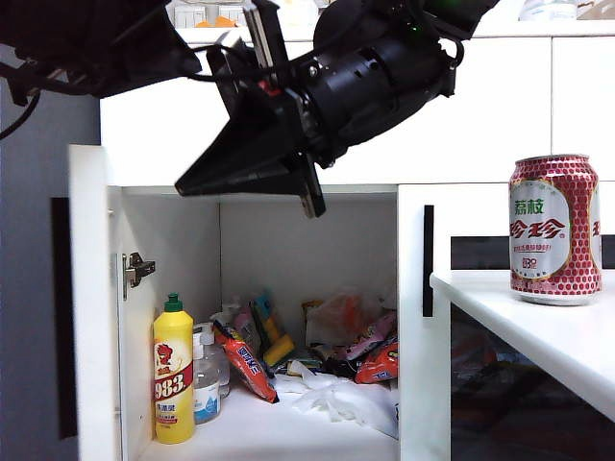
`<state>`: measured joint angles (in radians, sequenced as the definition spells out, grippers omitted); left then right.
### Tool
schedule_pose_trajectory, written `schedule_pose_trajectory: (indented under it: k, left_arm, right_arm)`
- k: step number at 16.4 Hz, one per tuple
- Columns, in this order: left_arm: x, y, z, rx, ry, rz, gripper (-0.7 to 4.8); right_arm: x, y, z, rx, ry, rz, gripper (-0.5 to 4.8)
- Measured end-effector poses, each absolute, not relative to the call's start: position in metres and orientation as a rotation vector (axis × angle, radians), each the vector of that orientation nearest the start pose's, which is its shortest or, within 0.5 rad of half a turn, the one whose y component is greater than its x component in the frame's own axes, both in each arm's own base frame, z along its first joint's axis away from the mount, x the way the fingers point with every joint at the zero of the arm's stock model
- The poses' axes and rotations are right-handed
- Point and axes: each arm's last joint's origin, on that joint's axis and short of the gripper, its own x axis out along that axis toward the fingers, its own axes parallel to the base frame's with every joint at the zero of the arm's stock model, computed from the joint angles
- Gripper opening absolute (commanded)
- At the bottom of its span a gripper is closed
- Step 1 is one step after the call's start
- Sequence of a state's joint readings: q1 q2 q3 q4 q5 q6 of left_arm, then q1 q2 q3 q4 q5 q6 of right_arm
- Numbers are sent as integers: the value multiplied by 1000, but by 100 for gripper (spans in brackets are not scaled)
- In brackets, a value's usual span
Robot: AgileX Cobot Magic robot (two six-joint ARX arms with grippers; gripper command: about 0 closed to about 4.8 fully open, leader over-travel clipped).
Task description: Open the left door of the white cabinet, pick up a can of beverage from the table on the right, place it inside the cabinet, and finally close the cabinet door.
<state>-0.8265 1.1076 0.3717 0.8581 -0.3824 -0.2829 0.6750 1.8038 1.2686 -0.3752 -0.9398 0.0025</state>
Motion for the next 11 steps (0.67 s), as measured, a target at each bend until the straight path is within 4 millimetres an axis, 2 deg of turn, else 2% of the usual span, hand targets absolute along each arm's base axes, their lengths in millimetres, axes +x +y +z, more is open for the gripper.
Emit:
schedule_pose_trajectory:
  k: [1,3,6,9,11]
  left_arm:
    - [153,-151,235,-396,-45,-460,-5]
    - [138,-135,261,-476,-137,-512,-6]
    - [96,-96,299,-472,-319,-660,-6]
    - [56,-56,306,-469,-392,-763,-6]
    - [32,-31,300,-482,-420,-766,-5]
  right_arm:
    - [278,252,220,130,1000,1488,-5]
    - [277,253,219,116,999,1469,-5]
    - [273,262,220,89,968,1484,-5]
    - [264,280,212,92,987,1508,-5]
    - [257,297,211,113,966,1533,-5]
